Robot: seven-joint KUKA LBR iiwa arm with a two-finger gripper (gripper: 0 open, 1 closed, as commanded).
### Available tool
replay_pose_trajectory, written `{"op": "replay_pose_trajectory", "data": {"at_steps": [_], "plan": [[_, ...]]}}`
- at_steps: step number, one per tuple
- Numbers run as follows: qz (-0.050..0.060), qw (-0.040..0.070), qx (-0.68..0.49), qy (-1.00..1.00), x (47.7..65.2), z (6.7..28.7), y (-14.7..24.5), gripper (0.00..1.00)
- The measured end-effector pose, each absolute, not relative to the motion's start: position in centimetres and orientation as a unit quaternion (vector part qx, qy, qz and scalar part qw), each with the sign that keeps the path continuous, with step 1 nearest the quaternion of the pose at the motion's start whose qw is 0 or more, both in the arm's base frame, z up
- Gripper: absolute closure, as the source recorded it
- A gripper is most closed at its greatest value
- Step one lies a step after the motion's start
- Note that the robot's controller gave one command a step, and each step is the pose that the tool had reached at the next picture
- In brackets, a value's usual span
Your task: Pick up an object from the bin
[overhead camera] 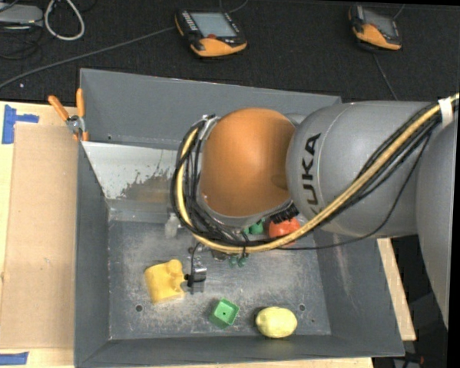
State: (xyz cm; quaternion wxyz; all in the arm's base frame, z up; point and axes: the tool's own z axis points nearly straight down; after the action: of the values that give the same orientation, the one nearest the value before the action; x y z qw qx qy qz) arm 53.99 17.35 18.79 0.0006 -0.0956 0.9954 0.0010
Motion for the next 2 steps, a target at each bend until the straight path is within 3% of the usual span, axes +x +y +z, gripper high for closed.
{"op": "replay_pose_trajectory", "data": {"at_steps": [2], "plan": [[0.000,-0.004,-0.188,0.982,53.4,13.8,14.5,0.00]]}}
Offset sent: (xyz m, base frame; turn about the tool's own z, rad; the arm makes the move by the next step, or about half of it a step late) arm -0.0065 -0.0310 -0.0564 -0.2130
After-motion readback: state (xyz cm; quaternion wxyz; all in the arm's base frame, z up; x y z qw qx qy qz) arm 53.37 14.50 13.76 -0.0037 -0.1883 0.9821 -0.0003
